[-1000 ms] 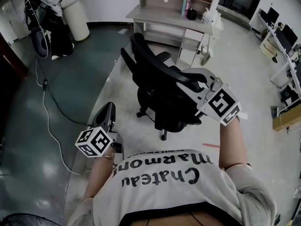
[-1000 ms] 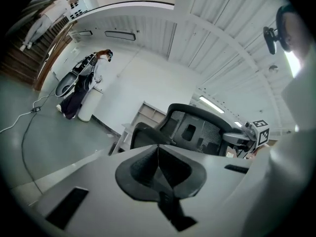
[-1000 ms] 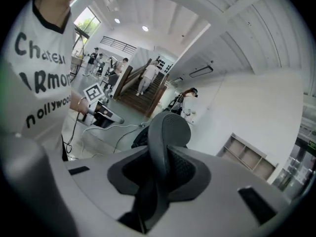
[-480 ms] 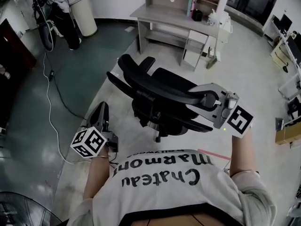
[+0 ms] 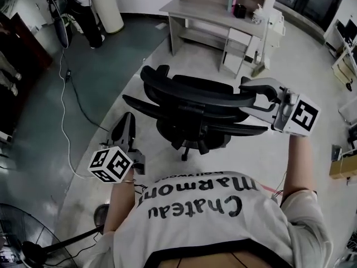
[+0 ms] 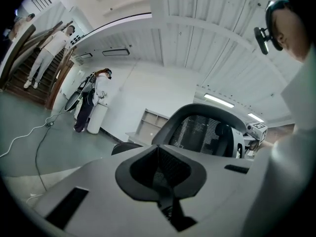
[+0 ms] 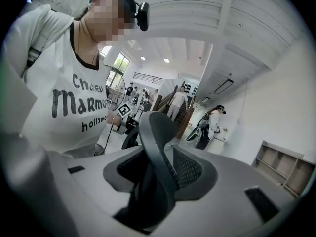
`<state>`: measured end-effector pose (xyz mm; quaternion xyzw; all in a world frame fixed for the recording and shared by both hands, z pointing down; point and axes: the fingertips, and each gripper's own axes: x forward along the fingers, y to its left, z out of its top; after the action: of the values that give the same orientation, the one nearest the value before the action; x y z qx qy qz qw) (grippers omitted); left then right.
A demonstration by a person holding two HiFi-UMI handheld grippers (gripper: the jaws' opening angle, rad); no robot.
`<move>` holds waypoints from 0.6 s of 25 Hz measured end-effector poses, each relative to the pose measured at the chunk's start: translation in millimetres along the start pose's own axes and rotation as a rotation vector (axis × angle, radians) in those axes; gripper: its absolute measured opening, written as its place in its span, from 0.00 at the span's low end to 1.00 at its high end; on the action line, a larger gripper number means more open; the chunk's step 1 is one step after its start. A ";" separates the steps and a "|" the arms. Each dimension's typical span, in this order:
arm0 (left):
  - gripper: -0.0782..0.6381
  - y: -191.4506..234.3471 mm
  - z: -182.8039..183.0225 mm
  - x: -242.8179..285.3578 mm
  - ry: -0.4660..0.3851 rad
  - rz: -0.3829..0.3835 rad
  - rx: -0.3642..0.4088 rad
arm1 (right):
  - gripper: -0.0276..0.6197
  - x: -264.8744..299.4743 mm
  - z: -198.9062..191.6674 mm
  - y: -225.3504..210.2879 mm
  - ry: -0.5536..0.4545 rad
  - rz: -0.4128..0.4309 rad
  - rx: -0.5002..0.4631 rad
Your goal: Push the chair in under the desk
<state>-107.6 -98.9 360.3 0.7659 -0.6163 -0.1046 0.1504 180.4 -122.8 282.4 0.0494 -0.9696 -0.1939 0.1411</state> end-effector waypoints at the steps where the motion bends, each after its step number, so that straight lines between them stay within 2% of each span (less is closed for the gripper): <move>1: 0.13 -7.3 -5.1 -2.2 -0.001 -0.008 0.000 | 0.32 -7.7 -5.9 -3.3 0.012 0.016 -0.011; 3: 0.13 -24.6 -13.9 -6.4 0.007 -0.045 0.019 | 0.33 -21.3 -16.8 -10.0 0.033 0.036 -0.029; 6: 0.13 -53.5 -22.5 -11.7 0.034 -0.126 0.084 | 0.35 -38.2 -24.6 -22.5 0.028 0.008 0.001; 11: 0.14 -76.0 -28.6 -26.1 0.137 -0.210 0.143 | 0.43 -57.5 -33.9 -34.3 0.021 -0.177 0.073; 12: 0.15 -79.9 -28.1 -28.3 0.154 -0.233 0.152 | 0.53 -62.0 -38.6 -31.5 0.035 -0.216 0.076; 13: 0.22 -84.2 -27.5 -29.8 0.171 -0.253 0.174 | 0.59 -67.9 -45.6 -27.0 0.059 -0.250 0.076; 14: 0.33 -88.9 -27.0 -30.6 0.189 -0.273 0.210 | 0.61 -75.0 -55.1 -21.3 0.092 -0.277 0.082; 15: 0.38 -94.1 -26.9 -30.6 0.207 -0.293 0.261 | 0.61 -82.5 -66.5 -14.7 0.132 -0.296 0.096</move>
<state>-19.2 -48.0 350.8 0.8668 -0.4881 0.0342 0.0957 279.3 -147.9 314.6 0.2108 -0.9485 -0.1625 0.1719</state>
